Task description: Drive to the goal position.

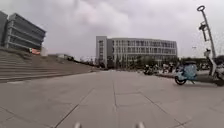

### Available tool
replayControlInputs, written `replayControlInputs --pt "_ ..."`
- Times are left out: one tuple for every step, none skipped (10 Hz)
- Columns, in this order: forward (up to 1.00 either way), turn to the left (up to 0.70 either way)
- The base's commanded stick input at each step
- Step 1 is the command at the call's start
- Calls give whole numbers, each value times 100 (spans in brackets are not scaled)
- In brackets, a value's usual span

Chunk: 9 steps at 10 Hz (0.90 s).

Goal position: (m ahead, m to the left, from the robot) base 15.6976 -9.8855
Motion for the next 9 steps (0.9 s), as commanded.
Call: replayControlInputs --pt "50 0" --pt "50 0" --pt "50 0" --pt "50 0" --pt "50 0" --pt "50 0" --pt "50 0" --pt "50 0" --pt "50 0"
